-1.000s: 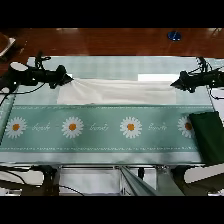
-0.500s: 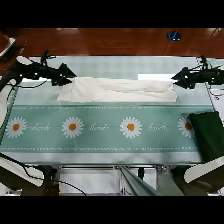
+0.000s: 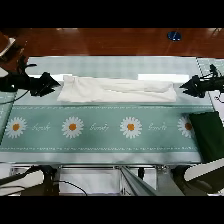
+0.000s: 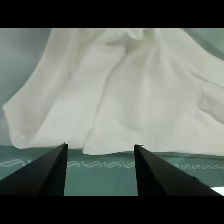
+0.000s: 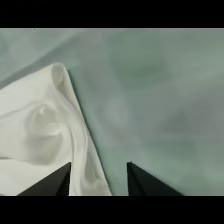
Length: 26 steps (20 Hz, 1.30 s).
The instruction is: Fold the shirts.
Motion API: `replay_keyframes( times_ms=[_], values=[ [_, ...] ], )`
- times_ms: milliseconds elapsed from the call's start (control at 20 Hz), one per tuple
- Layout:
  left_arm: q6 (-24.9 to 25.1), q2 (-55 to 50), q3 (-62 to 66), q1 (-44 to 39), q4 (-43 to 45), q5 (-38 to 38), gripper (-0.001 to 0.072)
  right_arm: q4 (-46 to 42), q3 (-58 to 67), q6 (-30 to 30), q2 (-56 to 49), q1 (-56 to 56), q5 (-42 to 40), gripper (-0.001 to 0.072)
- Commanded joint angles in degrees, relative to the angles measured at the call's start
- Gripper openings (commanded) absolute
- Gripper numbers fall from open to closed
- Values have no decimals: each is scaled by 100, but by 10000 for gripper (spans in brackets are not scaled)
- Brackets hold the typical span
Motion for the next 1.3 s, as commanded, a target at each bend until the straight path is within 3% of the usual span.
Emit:
replay_keyframes(
  times_ms=[0,200,250,300,350,400,450,650,850,1100,1250],
  values=[
    [66,1250,-1344,-614,-319,1296,508,52,-157,-13,-195,339,-35,407],
    [63,1209,-1423,-1475,-413,1456,508,284,-116,-120,-326,1060,-48,394],
    [66,1161,-1416,-1628,-428,1561,506,280,-76,-127,-306,1176,-13,309],
    [66,1113,-1405,-1766,-428,1648,502,282,-31,-190,-251,1235,48,86],
    [66,1075,-1399,-1858,-461,1694,374,282,-20,-243,-142,1235,74,29],
    [66,1049,-1399,-1928,-518,1727,79,243,-22,-282,17,1185,107,29],
    [90,1034,-1399,-2009,-568,1805,16,153,-24,-295,234,1099,197,29],
    [81,695,-1169,-2704,-680,2345,15,-586,-597,-459,1593,748,531,29],
    [68,-756,157,-3797,-675,2406,15,-612,-2188,-463,3626,560,7,29],
    [-271,-3241,3456,-4509,-632,660,14,-599,-3045,-197,5222,564,120,29],
    [-848,-4127,4607,-4999,-636,450,15,-245,-3045,-197,5681,564,212,30]
  ],
)
